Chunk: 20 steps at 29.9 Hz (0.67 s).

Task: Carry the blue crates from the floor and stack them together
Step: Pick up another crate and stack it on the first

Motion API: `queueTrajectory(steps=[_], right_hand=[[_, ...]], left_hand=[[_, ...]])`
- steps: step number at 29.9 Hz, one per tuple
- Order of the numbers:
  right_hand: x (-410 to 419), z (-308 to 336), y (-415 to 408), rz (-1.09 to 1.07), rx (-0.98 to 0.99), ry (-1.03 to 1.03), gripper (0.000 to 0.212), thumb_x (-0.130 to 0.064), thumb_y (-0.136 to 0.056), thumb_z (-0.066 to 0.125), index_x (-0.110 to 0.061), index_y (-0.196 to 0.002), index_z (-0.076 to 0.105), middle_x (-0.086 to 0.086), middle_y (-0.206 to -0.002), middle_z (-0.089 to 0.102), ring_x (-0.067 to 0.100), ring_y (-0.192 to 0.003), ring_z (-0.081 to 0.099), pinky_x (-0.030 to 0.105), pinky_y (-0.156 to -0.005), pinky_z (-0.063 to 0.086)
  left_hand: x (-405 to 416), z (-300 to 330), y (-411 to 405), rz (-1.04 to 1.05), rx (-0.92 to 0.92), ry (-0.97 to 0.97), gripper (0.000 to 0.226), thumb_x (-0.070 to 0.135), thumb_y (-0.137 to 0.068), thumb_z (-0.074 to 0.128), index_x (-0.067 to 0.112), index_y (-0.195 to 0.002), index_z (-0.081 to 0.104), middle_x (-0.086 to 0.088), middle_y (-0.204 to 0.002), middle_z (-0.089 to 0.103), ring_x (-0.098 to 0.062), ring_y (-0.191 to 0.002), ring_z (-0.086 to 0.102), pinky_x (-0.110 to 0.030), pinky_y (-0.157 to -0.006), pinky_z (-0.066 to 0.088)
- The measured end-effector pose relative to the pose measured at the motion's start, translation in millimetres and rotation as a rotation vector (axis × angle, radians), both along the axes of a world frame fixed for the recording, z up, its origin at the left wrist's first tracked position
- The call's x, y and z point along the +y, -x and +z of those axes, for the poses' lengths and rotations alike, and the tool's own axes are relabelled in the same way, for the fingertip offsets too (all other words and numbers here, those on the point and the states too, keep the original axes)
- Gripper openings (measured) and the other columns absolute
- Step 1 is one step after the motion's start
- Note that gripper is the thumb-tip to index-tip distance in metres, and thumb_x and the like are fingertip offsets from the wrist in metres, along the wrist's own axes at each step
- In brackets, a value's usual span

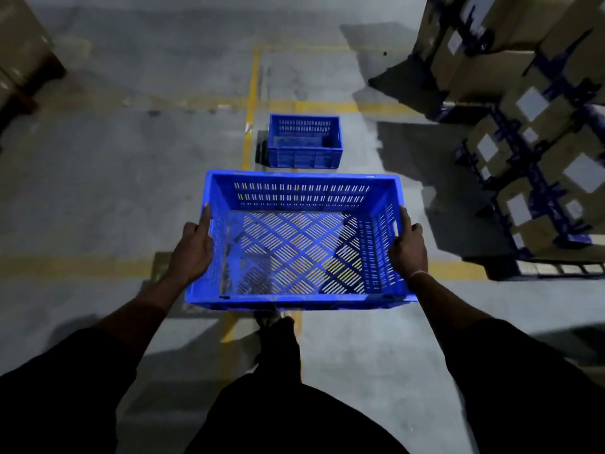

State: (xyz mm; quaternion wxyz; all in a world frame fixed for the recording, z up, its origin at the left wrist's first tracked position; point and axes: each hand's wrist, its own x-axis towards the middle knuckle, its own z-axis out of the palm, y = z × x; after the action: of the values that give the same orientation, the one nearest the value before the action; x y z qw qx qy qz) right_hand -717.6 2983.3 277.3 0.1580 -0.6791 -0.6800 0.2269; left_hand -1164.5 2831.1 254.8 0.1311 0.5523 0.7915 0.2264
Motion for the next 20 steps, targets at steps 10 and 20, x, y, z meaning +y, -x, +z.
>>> queueTrajectory(steps=[10, 20], right_hand=[[213, -3, 80, -0.034, 0.007, 0.004, 0.078, -0.007, -0.091, 0.049, -0.032, -0.158, 0.020, 0.018, -0.114, 0.043, 0.030, -0.072, 0.047, 0.040, -0.071, 0.046], [412, -20, 131, -0.046, 0.038, 0.028, 0.079, -0.004, -0.089, 0.049, -0.031, -0.158, 0.022, 0.020, -0.115, 0.043, 0.044, -0.079, 0.056, 0.042, -0.072, 0.046]], left_hand=[[222, 10, 72, 0.002, 0.057, 0.055, 0.073, 0.008, -0.099, 0.047, 0.016, -0.160, 0.008, -0.024, -0.109, 0.046, -0.046, -0.076, 0.057, -0.044, -0.065, 0.041], [422, 0, 125, -0.010, 0.043, 0.064, 0.074, 0.007, -0.098, 0.048, 0.017, -0.161, 0.011, -0.024, -0.103, 0.046, -0.046, -0.070, 0.056, -0.048, -0.066, 0.046]])
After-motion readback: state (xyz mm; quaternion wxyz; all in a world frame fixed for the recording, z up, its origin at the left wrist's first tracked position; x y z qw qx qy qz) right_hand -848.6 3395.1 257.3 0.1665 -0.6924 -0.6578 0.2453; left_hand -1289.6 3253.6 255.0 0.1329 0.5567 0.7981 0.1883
